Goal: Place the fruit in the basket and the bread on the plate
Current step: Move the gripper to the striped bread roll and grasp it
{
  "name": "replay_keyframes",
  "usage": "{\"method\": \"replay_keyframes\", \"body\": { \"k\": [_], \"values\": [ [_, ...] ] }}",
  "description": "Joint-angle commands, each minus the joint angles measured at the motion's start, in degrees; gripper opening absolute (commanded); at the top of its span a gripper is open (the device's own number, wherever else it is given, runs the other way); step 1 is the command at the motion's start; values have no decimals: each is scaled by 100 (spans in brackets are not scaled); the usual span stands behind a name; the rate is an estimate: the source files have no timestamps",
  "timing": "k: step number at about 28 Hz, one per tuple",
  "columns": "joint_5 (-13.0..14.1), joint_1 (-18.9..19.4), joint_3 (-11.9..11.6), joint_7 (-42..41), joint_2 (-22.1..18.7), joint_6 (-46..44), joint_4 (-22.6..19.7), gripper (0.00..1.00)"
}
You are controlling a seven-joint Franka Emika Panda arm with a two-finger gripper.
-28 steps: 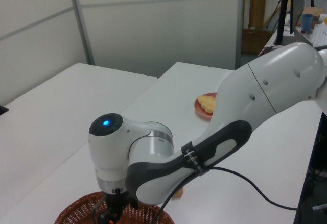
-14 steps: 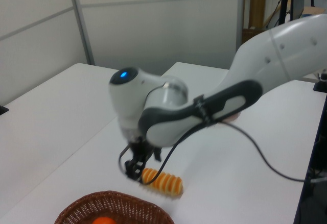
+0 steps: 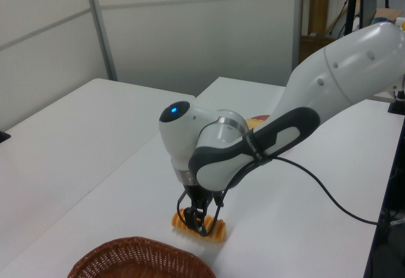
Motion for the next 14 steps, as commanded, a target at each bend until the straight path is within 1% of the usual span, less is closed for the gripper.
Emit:
{"method": "replay_keyframes", "body": {
  "k": [1, 6, 9, 10, 11, 13, 14],
  "values": [
    [-132, -102, -33, -134, 265, 342, -42, 100],
    [-238, -129, -33, -90, 634, 737, -25, 100],
    [-273, -129, -42, -72, 749, 826, 1, 100],
    [-291, -129, -51, -64, 767, 835, 10, 98],
    [-317, -120, -51, -63, 767, 853, 10, 68],
    [-291, -111, -42, 24, 767, 853, 54, 17],
    [-291, -111, -51, 251, 758, 853, 124, 0]
  ]
}}
